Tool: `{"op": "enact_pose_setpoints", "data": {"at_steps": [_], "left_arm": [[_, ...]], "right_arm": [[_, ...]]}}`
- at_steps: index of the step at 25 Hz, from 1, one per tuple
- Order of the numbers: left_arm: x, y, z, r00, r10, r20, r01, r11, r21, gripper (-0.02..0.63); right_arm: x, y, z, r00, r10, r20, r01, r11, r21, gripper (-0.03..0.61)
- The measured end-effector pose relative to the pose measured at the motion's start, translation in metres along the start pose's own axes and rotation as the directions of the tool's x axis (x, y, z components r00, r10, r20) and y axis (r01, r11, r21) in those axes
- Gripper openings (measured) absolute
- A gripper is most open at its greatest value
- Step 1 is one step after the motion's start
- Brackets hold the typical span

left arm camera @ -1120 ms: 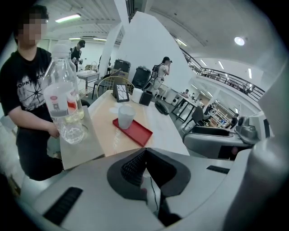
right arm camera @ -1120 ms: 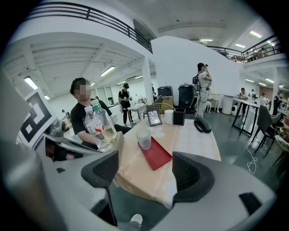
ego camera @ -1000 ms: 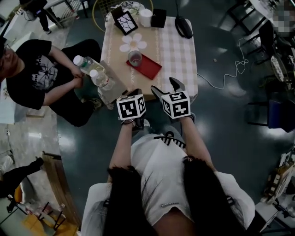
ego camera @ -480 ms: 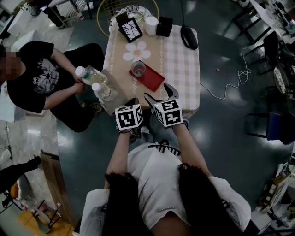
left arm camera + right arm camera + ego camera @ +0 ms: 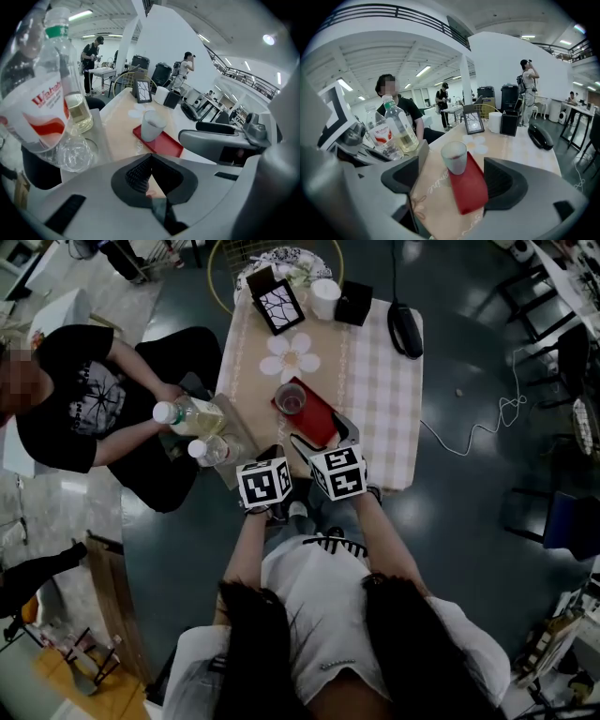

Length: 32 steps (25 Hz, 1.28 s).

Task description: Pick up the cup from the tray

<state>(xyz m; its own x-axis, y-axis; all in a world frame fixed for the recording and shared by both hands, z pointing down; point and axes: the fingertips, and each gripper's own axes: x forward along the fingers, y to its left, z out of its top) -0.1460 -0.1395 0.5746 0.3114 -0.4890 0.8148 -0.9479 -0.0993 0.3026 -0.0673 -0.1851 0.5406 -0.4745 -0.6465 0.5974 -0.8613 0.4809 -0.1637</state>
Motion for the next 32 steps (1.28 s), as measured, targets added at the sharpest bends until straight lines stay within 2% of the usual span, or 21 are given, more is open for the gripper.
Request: {"op": "enact_pose_setpoints", "data": {"at_steps": [5,14,18,23,27,32], "left_arm": [[0.023,0.011,0.002,0.999,0.028,-0.041,-0.029,0.999,-0.022,0.005],[0.05,0.026,0.007,0.992,0.061,-0.113,-0.071,0.994,-0.086,0.005],[0.062,0.032,0.008,0.99,0.067,-0.126,-0.078,0.993,-0.084,0.005],[0.07,0.041,0.001,0.982,0.103,-0.158,-0.126,0.982,-0.141,0.005],[0.077,0.037,0.007,0.983,0.091,-0.162,-0.11,0.987,-0.116,0.005],[0.081,0.036,0.008,0.983,0.066,-0.174,-0.092,0.985,-0.144,0.005]], "right_arm": [[0.031,-0.005,0.002,0.999,0.023,-0.035,-0.025,0.999,-0.046,0.419],[0.075,-0.01,-0.003,0.994,0.074,-0.082,-0.08,0.995,-0.065,0.419],[0.093,-0.007,-0.008,0.991,0.086,-0.106,-0.096,0.991,-0.096,0.419],[0.107,-0.007,-0.015,0.986,0.094,-0.139,-0.112,0.986,-0.126,0.419],[0.116,-0.006,-0.017,0.982,0.109,-0.155,-0.137,0.974,-0.181,0.419],[0.128,-0.002,-0.016,0.981,0.118,-0.154,-0.148,0.969,-0.196,0.419]]}}
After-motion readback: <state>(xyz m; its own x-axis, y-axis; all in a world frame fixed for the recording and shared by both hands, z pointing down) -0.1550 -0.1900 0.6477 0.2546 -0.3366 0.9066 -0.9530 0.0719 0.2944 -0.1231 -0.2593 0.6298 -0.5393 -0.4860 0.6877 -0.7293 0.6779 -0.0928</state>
